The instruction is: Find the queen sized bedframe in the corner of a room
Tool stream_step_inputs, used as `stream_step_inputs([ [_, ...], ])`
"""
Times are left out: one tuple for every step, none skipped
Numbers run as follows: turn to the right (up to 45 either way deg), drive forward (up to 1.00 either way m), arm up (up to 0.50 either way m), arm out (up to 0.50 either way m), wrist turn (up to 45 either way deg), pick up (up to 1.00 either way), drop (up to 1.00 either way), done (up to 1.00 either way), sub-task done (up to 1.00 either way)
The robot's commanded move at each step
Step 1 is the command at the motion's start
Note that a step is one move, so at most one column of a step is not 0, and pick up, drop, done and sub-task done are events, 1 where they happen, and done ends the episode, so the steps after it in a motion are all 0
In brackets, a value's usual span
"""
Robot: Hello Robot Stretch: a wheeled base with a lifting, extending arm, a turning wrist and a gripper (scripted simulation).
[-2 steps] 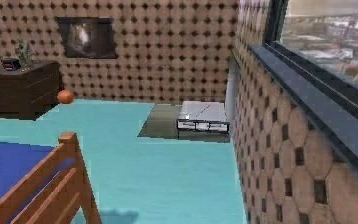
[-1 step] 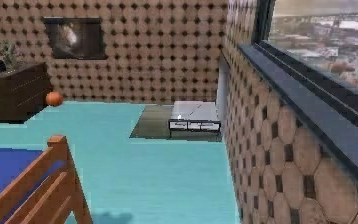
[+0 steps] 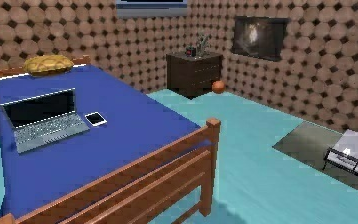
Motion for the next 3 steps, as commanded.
stream_step_inputs([
  [-12.0, 0.00, 0.00, 0.00, 0.0, 0.00, 0.00, 0.00, 0.00],
  [0.0, 0.30, 0.00, 0.00, 0.0, 0.00, 0.00, 0.00, 0.00],
  [45.0, 0.00, 0.00, 0.00, 0.0, 0.00, 0.00, 0.00, 0.00],
])
